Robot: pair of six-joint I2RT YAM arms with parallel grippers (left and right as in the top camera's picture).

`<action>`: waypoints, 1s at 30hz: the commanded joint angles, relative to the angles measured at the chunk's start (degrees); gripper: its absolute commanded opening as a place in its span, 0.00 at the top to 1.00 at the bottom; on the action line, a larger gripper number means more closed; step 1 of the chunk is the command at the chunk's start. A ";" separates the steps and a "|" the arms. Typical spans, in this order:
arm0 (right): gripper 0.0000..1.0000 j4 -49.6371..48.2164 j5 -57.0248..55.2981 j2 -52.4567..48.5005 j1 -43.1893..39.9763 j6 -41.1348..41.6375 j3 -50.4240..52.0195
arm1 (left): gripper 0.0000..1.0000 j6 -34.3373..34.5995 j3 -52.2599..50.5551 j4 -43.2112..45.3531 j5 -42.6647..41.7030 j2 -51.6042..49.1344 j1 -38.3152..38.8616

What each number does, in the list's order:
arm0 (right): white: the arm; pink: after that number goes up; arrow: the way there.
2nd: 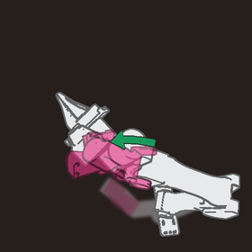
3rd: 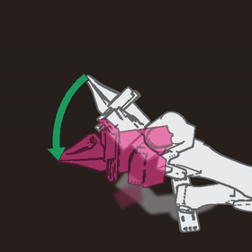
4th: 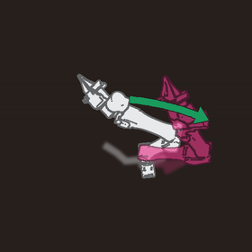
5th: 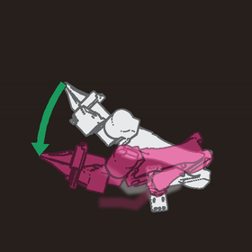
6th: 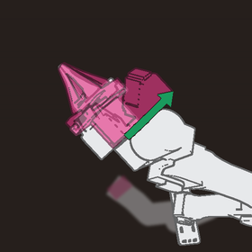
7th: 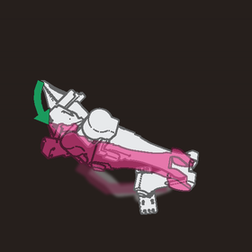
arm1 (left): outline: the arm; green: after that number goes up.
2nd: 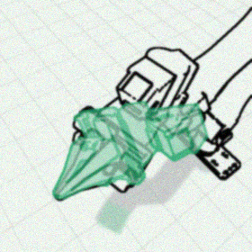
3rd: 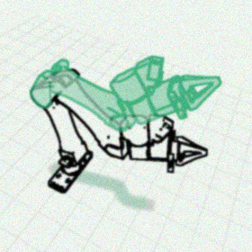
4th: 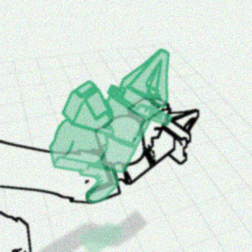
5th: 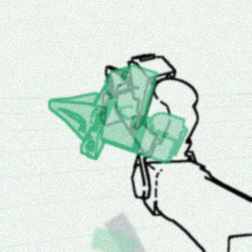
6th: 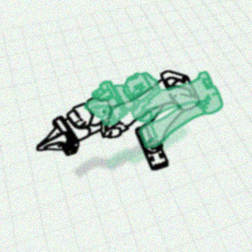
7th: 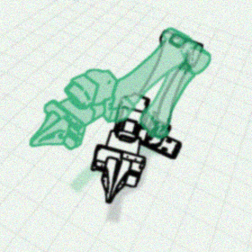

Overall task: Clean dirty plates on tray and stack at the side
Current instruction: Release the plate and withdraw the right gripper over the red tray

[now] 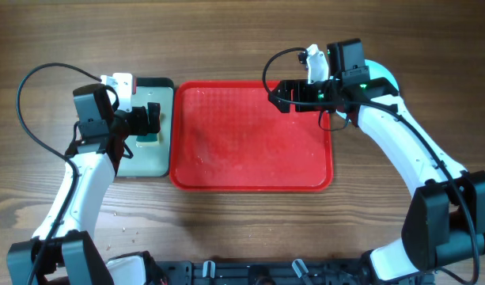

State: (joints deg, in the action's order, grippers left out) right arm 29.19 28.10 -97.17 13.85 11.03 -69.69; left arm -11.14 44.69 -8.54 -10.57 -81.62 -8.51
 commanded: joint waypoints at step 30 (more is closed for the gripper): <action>0.00 -2.71 -14.43 11.96 0.17 -0.59 0.96 | 0.00 -0.04 0.81 0.13 -0.28 0.39 0.15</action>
State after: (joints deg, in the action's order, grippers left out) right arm 29.15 18.04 -92.31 13.85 11.03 -69.25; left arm -11.14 44.69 -8.56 -10.57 -81.62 -8.51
